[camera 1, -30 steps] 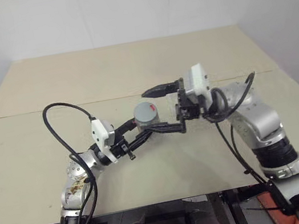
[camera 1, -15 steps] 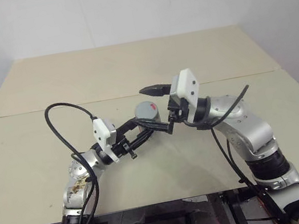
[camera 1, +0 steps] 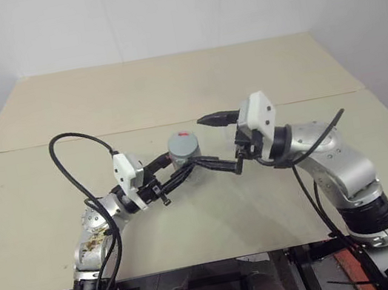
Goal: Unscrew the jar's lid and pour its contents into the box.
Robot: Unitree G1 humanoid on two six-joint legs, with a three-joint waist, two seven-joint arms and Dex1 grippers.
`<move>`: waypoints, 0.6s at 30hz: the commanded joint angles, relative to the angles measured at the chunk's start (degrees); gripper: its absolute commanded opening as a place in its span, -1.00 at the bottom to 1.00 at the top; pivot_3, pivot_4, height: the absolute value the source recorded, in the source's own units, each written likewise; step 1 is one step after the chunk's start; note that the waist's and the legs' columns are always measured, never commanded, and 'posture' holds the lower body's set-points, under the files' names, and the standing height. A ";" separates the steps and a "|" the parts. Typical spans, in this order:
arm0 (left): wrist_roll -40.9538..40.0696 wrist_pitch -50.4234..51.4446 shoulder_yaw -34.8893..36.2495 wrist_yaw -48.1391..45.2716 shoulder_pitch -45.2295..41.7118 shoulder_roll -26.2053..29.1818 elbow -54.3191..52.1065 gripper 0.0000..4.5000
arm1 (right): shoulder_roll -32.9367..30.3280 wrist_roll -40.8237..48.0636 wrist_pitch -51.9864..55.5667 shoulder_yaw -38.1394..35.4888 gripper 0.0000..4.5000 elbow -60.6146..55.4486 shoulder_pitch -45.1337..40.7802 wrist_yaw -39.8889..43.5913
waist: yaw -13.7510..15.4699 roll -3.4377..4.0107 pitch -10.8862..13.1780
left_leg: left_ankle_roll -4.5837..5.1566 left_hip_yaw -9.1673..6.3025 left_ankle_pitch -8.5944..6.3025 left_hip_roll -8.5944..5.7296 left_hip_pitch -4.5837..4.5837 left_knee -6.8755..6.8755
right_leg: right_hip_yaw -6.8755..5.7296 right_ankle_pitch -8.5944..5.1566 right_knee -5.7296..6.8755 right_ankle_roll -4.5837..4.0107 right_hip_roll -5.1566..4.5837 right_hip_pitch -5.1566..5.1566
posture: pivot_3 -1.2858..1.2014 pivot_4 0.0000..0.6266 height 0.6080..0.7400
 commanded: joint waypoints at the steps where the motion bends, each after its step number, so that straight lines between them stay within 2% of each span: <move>1: -0.90 -1.40 0.44 -0.90 -0.23 -0.06 -1.20 -0.18 | -0.84 0.54 -1.96 -2.60 0.96 -0.97 -0.09 0.54 | 0.03 0.00 0.00 | 0.00 0.00 0.00 0.00 -0.01 0.00 | 0.00 0.00 0.00 0.00 0.00 0.00 | 0.03 -0.52 1.00; 11: 0.50 -2.91 -0.08 -1.40 -0.42 -0.63 0.07 -0.18 | -5.08 4.73 -0.74 -2.84 0.96 -4.57 1.23 7.72 | 0.10 -0.01 0.00 | 0.00 0.00 0.00 -0.01 -0.02 0.01 | 0.00 0.00 -0.03 0.00 -0.01 0.00 | 0.03 -0.52 1.00; 18: 0.95 -4.05 -0.33 -1.31 -0.24 -0.70 0.32 -0.18 | 0.29 2.46 1.34 0.30 0.96 -6.16 -0.95 0.78 | -0.09 -0.01 0.00 | 0.00 -0.01 0.00 0.02 0.02 0.00 | 0.00 0.00 0.02 0.00 0.02 0.01 | 0.03 -0.52 1.00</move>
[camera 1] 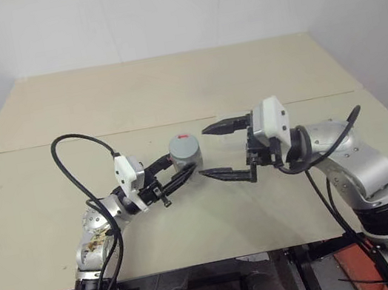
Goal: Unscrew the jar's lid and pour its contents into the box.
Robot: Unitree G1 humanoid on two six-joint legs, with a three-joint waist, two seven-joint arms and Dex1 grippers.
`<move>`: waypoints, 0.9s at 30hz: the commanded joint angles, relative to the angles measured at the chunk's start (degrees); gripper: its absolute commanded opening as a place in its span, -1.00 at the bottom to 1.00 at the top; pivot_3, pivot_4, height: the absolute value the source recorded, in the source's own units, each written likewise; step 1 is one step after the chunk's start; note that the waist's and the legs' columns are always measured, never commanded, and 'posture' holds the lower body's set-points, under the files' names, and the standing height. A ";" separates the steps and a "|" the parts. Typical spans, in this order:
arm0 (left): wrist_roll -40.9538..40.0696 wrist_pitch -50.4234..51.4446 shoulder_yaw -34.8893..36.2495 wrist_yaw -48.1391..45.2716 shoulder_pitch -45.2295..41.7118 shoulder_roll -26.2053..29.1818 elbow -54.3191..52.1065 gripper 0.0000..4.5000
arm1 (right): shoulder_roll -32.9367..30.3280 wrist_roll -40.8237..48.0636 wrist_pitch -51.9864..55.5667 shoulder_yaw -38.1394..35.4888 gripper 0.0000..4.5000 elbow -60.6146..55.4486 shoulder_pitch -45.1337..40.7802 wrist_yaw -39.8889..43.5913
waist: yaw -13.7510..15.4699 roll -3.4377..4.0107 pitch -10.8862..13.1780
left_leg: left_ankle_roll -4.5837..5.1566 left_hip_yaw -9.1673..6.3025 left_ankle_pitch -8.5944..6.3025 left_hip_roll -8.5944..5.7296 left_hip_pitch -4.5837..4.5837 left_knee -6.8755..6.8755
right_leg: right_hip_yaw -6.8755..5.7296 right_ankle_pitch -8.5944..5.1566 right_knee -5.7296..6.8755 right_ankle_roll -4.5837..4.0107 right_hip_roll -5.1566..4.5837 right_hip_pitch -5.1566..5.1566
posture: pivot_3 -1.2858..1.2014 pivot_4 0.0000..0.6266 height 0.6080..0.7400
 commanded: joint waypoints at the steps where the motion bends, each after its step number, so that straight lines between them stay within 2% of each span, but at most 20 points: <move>1: 0.27 -1.66 0.03 0.06 -0.39 -0.16 -1.29 -0.18 | 2.97 -1.47 0.46 0.98 0.96 -2.06 -2.42 -4.22 | 0.04 0.00 0.00 | 0.00 0.00 0.00 0.00 0.00 0.00 | 0.00 0.00 0.00 0.00 0.00 0.00 | 0.03 -0.52 1.00; 8: 0.70 -2.32 -0.70 0.38 -0.31 -0.52 -1.74 -0.18 | 8.81 -5.74 0.65 4.08 0.96 0.59 -5.14 -10.00 | 0.32 0.00 0.00 | 0.00 0.01 0.00 -0.02 -0.04 0.01 | 0.00 0.00 -0.02 0.00 -0.02 0.00 | 0.03 -0.52 1.00; 14: 0.91 -2.64 -0.79 0.31 -0.35 -0.64 -1.59 -0.18 | 10.52 -7.79 0.96 4.60 0.96 2.51 -5.46 -11.59 | 0.22 0.00 0.00 | 0.00 0.01 0.00 -0.02 -0.04 0.02 | 0.00 0.00 -0.02 0.00 -0.02 0.00 | 0.03 -0.52 1.00; 27: 1.03 -3.37 -0.47 -0.52 -1.23 -0.73 0.29 -0.18 | 6.40 -6.78 2.16 1.28 0.96 -0.16 -2.19 -10.66 | 0.21 0.00 0.00 | 0.00 0.01 0.00 -0.02 -0.05 0.01 | 0.00 0.00 -0.04 0.00 -0.02 0.00 | 0.03 -0.52 1.00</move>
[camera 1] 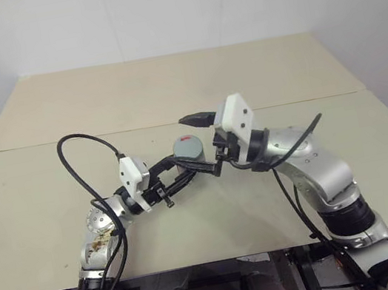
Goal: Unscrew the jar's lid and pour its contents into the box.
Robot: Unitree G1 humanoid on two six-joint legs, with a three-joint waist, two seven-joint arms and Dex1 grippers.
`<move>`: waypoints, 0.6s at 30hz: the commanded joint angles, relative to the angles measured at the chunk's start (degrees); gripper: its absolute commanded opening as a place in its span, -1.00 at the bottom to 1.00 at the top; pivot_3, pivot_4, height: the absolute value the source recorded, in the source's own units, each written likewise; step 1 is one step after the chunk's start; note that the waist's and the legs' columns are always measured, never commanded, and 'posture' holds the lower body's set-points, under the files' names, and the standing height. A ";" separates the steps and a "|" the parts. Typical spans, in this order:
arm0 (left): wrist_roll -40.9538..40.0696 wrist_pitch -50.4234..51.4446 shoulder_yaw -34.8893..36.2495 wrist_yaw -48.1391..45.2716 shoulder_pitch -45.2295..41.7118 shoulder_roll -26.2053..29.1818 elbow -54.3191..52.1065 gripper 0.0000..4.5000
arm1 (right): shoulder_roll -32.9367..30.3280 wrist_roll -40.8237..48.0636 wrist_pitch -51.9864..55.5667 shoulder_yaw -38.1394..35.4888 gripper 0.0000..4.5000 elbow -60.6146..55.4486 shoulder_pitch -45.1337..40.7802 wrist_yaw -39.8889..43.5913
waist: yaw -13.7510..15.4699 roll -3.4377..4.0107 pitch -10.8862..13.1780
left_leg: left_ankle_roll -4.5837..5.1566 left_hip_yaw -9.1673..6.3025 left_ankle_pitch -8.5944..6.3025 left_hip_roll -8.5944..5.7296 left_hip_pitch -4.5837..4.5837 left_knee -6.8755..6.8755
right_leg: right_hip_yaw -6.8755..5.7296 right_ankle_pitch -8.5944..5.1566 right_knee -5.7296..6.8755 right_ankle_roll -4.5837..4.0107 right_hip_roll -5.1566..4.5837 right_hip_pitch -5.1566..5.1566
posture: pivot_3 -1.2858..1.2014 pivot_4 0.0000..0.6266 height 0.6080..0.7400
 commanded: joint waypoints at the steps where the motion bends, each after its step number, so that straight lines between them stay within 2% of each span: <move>1: -0.80 -2.06 0.50 -0.78 -0.98 -0.21 -1.02 -0.18 | -1.53 0.74 0.43 -3.21 0.96 -2.94 0.95 -0.61 | -0.01 0.00 0.00 | 0.00 0.00 0.00 0.00 0.00 0.00 | 0.00 0.00 0.00 0.00 0.00 0.00 | 0.03 -0.52 1.00; 18: -1.41 -1.80 1.14 -1.83 -0.37 0.42 -1.20 -0.18 | -5.62 2.25 -0.29 -4.99 0.96 -4.19 3.35 0.72 | -0.04 0.00 0.00 | 0.00 0.00 0.00 0.00 0.01 0.00 | 0.00 0.00 0.00 0.00 0.00 0.00 | 0.03 -0.52 1.00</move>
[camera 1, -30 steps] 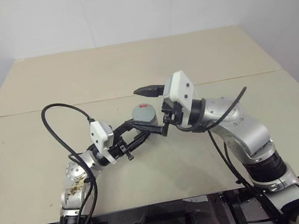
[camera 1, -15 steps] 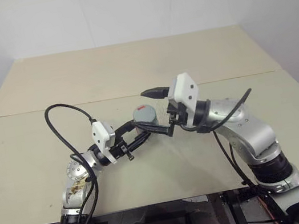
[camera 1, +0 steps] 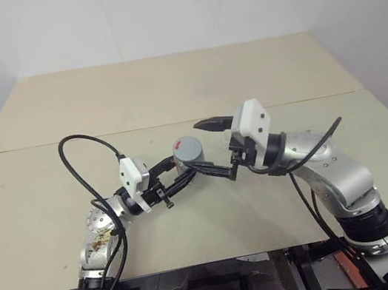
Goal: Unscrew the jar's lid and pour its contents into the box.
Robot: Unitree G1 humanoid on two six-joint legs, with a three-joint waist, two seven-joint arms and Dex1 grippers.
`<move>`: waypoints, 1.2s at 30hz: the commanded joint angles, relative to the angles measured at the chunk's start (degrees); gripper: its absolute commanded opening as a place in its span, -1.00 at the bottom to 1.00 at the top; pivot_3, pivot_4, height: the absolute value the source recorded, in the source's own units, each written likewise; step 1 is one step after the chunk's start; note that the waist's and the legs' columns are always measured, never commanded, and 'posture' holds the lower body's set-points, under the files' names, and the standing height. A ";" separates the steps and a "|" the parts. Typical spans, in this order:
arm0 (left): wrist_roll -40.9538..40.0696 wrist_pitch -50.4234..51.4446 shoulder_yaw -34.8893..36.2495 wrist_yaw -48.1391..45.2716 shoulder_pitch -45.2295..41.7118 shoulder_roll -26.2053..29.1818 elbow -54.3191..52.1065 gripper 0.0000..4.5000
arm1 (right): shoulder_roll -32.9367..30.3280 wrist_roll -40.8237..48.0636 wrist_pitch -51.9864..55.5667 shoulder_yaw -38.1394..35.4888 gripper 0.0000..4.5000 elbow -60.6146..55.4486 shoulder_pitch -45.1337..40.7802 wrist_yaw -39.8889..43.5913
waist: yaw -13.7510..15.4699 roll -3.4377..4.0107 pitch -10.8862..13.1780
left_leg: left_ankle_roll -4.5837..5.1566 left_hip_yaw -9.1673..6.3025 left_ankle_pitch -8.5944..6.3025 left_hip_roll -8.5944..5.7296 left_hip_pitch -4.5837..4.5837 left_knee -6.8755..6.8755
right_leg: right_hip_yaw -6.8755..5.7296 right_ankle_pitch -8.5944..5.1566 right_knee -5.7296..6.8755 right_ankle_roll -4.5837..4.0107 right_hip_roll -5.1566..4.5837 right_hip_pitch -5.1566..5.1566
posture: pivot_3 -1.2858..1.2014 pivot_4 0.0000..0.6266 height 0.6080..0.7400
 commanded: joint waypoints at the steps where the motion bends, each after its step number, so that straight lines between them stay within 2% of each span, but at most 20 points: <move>1: -1.53 -1.58 0.84 -1.41 -0.24 0.45 -1.73 -0.18 | -1.00 0.08 -0.87 -3.09 0.96 -1.17 -0.26 -0.51 | -0.01 0.00 0.00 | 0.00 0.00 0.00 0.00 0.00 0.00 | 0.00 0.00 0.00 0.00 0.00 0.00 | 0.03 -0.52 1.00; 25: -1.32 -1.74 1.10 -1.42 0.30 0.40 -1.85 -0.18 | -4.89 0.01 -1.53 -5.68 0.96 -0.03 1.69 1.32 | 0.00 0.00 0.00 | 0.00 0.00 0.00 0.00 0.00 0.00 | 0.00 0.00 -0.01 0.00 0.00 0.00 | 0.03 -0.52 1.00; 30: -0.97 -2.03 1.08 -1.25 0.44 0.36 -1.69 -0.18 | -7.68 4.78 0.84 -6.98 0.96 -2.08 3.30 5.87 | 0.08 -0.01 0.00 | 0.00 0.00 0.00 0.00 -0.01 0.00 | 0.00 0.00 -0.03 0.00 0.00 0.01 | 0.03 -0.52 1.00; 36: 0.23 -3.39 0.41 -1.14 0.17 -0.09 -0.62 -0.18 | -5.94 8.46 4.22 -6.55 0.96 -5.74 1.81 3.71 | -0.14 -0.01 0.00 | 0.00 -0.01 0.00 0.01 0.02 0.00 | 0.00 0.00 -0.02 0.00 0.00 0.02 | 0.03 -0.52 1.00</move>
